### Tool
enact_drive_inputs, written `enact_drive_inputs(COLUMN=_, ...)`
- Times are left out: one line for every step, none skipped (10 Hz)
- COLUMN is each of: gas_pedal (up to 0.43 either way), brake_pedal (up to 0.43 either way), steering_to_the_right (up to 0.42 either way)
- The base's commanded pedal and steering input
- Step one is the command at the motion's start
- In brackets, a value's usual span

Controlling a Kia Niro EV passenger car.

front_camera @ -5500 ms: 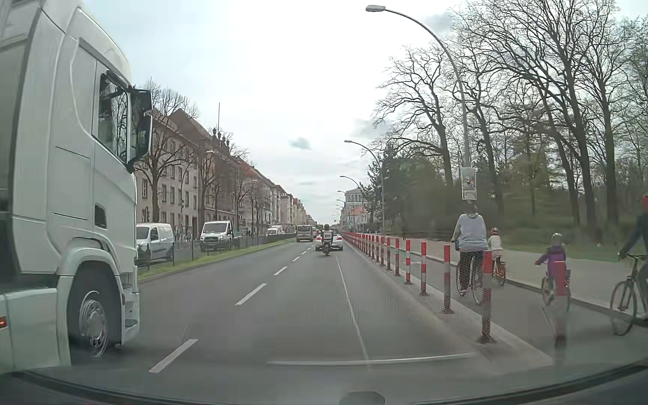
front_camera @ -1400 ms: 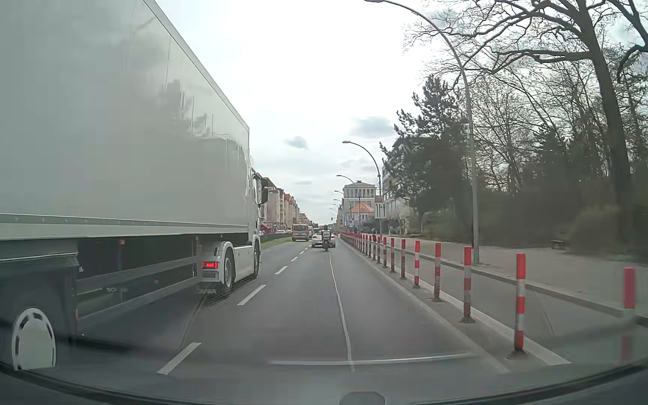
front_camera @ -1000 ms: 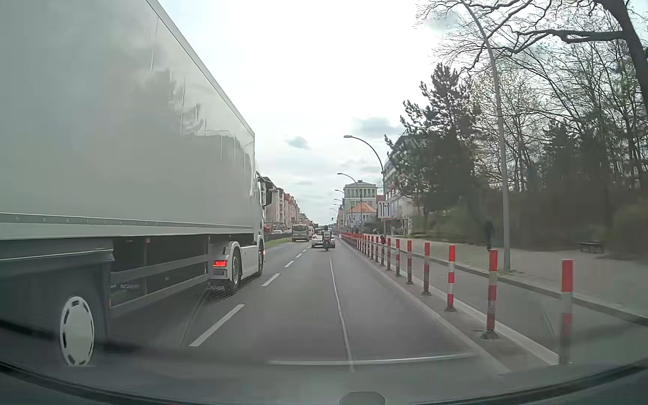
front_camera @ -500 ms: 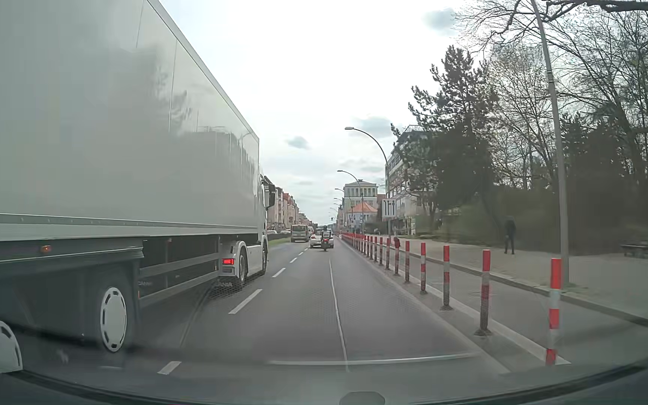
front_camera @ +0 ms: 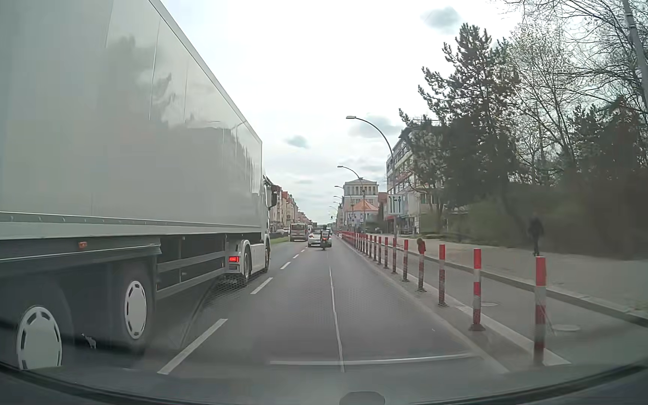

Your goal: Follow the waypoints while adhering to traffic rules and regulations

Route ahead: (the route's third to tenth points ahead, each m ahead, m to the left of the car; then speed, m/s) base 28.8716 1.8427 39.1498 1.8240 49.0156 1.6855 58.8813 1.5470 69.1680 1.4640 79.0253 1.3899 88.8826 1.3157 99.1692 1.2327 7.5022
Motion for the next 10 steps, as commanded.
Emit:
enact_drive_inputs(gas_pedal=0.020, brake_pedal=0.000, steering_to_the_right=0.000)
enact_drive_inputs(gas_pedal=0.020, brake_pedal=0.000, steering_to_the_right=0.000)
enact_drive_inputs(gas_pedal=0.020, brake_pedal=0.000, steering_to_the_right=0.000)
enact_drive_inputs(gas_pedal=0.020, brake_pedal=0.000, steering_to_the_right=0.000)
enact_drive_inputs(gas_pedal=0.020, brake_pedal=0.000, steering_to_the_right=0.000)
enact_drive_inputs(gas_pedal=0.020, brake_pedal=0.000, steering_to_the_right=0.000)
enact_drive_inputs(gas_pedal=0.020, brake_pedal=0.000, steering_to_the_right=0.000)
enact_drive_inputs(gas_pedal=0.020, brake_pedal=0.000, steering_to_the_right=0.001)
enact_drive_inputs(gas_pedal=0.020, brake_pedal=0.000, steering_to_the_right=0.001)
enact_drive_inputs(gas_pedal=0.020, brake_pedal=0.000, steering_to_the_right=0.001)
